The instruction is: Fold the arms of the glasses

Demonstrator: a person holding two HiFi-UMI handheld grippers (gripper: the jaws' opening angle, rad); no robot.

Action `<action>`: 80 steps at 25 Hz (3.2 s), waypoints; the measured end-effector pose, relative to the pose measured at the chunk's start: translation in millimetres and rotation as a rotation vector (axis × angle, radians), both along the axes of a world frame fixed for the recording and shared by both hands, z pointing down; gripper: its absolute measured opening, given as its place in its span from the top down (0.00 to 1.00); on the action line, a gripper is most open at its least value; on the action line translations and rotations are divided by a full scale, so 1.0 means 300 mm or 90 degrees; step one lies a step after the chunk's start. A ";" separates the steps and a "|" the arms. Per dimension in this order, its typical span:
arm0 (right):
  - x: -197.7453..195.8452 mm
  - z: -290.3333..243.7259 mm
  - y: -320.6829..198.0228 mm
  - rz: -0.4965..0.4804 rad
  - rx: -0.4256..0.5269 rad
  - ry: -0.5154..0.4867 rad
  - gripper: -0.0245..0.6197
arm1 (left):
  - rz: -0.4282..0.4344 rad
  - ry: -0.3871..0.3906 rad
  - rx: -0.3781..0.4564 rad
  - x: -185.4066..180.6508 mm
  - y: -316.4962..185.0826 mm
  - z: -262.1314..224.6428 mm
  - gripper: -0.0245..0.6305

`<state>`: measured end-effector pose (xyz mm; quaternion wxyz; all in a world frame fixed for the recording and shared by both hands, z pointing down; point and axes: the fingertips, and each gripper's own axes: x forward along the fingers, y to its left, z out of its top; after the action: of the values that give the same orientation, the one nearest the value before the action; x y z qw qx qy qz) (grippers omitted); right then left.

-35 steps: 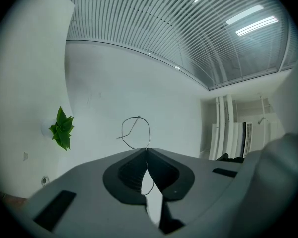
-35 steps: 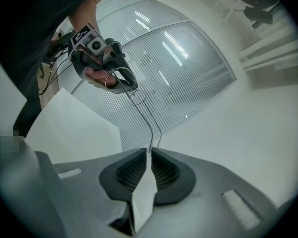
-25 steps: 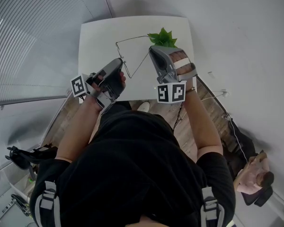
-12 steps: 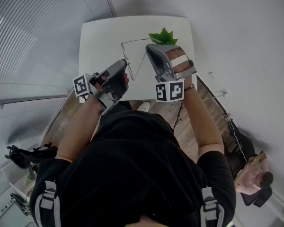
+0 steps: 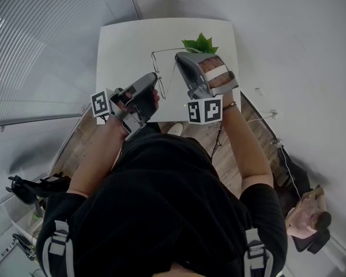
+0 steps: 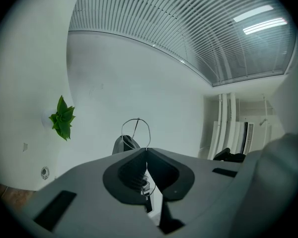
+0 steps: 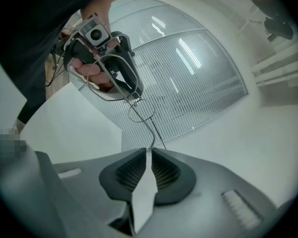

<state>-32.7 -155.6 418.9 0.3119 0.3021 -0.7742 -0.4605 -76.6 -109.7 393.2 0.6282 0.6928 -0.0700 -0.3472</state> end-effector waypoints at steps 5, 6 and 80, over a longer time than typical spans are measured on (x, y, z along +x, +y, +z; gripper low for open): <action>-0.019 -0.008 -0.004 -0.001 0.006 0.009 0.89 | 0.002 -0.006 -0.004 0.005 0.000 -0.001 0.95; -0.023 -0.009 -0.005 -0.001 0.007 0.010 0.89 | 0.002 -0.007 -0.005 0.006 0.001 -0.002 0.95; 0.150 0.015 -0.074 0.130 -0.138 -0.142 0.70 | -0.011 -0.004 0.003 -0.008 -0.004 -0.023 0.95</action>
<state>12.2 -177.9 423.4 0.3000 0.3928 -0.8144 -0.3041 -78.9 -110.9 386.4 0.6231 0.6948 -0.0770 -0.3509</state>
